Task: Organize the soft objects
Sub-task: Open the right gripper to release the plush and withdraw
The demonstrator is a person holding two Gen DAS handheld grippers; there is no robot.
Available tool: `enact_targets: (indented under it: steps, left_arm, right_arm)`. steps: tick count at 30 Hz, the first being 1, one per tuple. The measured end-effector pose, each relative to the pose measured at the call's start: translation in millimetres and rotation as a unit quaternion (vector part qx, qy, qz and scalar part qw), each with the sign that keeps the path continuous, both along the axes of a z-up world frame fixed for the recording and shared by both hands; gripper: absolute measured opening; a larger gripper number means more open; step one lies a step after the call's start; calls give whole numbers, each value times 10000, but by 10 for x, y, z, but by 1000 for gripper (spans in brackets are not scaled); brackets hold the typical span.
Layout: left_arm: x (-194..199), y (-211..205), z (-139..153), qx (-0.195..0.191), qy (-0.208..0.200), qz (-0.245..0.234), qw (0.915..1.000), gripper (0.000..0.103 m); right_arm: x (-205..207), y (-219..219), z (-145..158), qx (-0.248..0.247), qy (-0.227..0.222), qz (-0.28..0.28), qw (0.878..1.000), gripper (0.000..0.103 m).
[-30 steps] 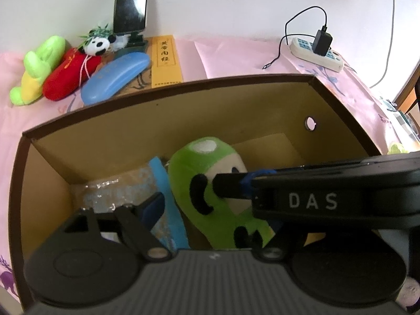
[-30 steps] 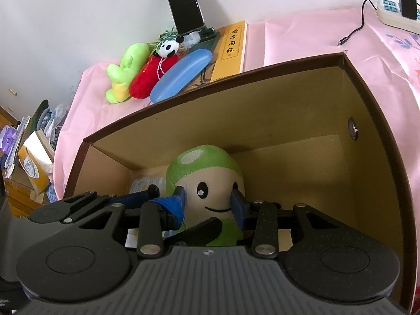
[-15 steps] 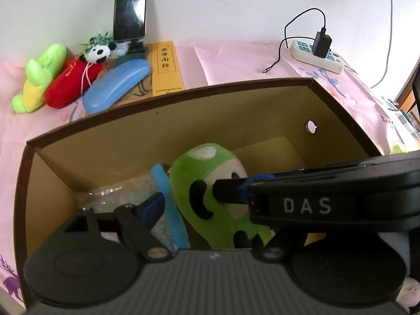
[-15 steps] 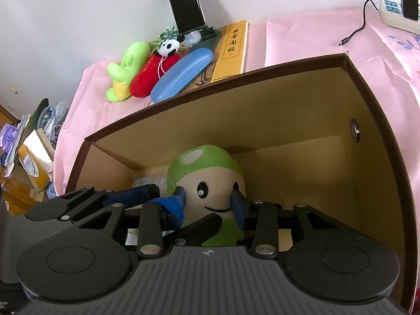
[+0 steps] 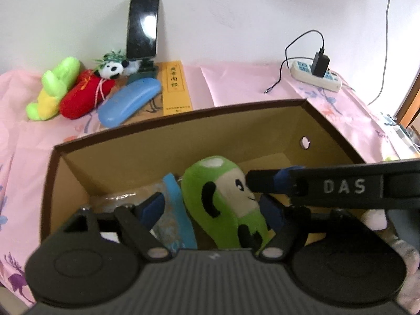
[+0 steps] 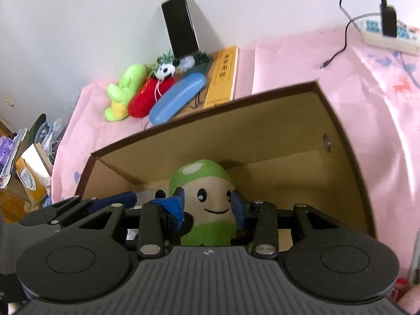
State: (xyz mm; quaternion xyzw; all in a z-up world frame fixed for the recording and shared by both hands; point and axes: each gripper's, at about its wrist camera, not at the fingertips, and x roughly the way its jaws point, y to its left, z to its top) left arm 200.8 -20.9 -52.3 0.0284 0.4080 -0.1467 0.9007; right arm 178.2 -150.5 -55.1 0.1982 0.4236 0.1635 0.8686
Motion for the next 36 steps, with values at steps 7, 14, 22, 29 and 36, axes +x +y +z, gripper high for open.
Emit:
enact_targets:
  steps: [7, 14, 22, 29, 36]
  left_arm:
    - [-335, 39, 345, -15, -463, 99, 9989, 82]
    - [-733, 108, 633, -106, -782, -50, 9969, 88]
    - [-1186, 211, 743, -197, -922, -205, 9953, 90]
    - [-1520, 300, 653, -280, -797, -472, 9953, 90]
    - [-1745, 243, 348, -590, -188, -1135, 9916, 90]
  right_arm:
    - [-321, -89, 247, -91, -486, -290, 9984, 22]
    - [-744, -92, 492, -328, -1025, -464, 9931, 22]
    - [-1177, -80, 656, -782, -1521, -583, 9835, 22]
    - [-1445, -145, 584, -845, -1369, -463, 9859, 22]
    - [-1670, -152, 384, -946, -889, -220, 9913, 22]
